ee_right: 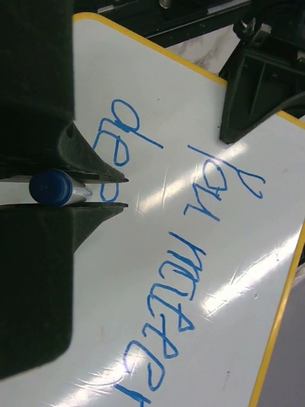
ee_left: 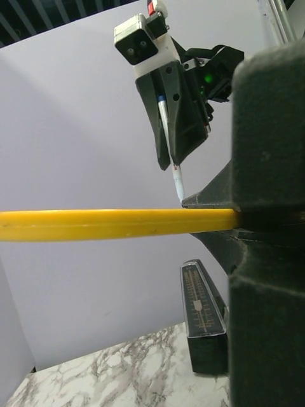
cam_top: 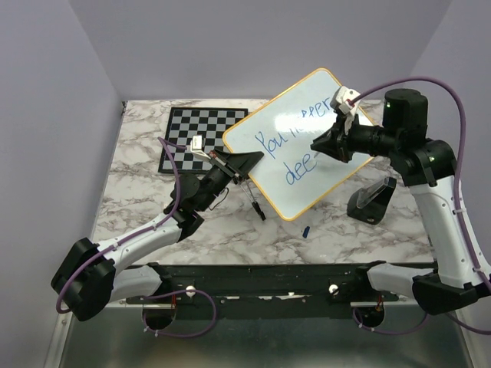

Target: Write a sentence on the whiteboard

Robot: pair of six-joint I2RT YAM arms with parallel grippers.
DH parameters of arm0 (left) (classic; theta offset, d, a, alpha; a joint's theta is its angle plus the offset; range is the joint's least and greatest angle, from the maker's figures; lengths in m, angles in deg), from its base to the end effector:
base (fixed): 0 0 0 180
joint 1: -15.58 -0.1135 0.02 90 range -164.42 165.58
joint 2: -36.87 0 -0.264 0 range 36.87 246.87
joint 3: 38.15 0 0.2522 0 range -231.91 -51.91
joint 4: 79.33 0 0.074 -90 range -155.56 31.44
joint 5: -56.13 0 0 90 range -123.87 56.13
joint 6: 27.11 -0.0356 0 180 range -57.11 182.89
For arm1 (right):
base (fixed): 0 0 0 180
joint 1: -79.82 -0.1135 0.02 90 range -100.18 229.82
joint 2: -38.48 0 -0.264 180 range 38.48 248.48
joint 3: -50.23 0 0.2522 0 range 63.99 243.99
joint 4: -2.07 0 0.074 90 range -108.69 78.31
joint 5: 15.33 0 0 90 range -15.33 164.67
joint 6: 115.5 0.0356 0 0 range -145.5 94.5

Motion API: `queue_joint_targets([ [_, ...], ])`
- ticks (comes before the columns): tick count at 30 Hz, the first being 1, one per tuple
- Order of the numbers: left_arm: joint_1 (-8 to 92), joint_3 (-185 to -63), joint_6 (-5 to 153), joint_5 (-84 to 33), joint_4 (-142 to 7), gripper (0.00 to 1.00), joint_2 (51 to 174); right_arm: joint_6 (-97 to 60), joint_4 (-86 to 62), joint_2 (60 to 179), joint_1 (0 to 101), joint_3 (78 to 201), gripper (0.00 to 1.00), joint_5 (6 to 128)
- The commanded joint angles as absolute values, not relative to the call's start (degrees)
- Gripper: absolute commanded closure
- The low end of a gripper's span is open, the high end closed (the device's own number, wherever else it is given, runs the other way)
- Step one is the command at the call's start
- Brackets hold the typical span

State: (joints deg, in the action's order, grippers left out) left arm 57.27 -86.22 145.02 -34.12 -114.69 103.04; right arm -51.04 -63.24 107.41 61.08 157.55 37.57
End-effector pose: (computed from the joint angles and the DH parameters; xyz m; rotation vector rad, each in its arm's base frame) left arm 0.1926 -0.1713 0.3092 -0.5275 1.4192 -1.8121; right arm 0.1958 0.0891 0.4701 -1.1039 1.6503 0.5806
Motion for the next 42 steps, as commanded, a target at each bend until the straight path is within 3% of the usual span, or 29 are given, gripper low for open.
queue_joint_targets([
  [1,57.24,-87.86,148.59,-33.87,-128.58,1.00,100.59,-49.68,-62.49,108.44,61.28,162.51,0.99,27.76],
  [12,57.24,-86.98,148.41,-33.96,-128.49,1.00,99.62,-50.11,-62.40,106.25,61.54,162.16,0.99,32.13],
  [42,56.97,-86.45,148.68,-33.96,-127.79,1.00,98.74,-50.46,-63.37,106.51,62.33,163.22,1.00,27.74],
])
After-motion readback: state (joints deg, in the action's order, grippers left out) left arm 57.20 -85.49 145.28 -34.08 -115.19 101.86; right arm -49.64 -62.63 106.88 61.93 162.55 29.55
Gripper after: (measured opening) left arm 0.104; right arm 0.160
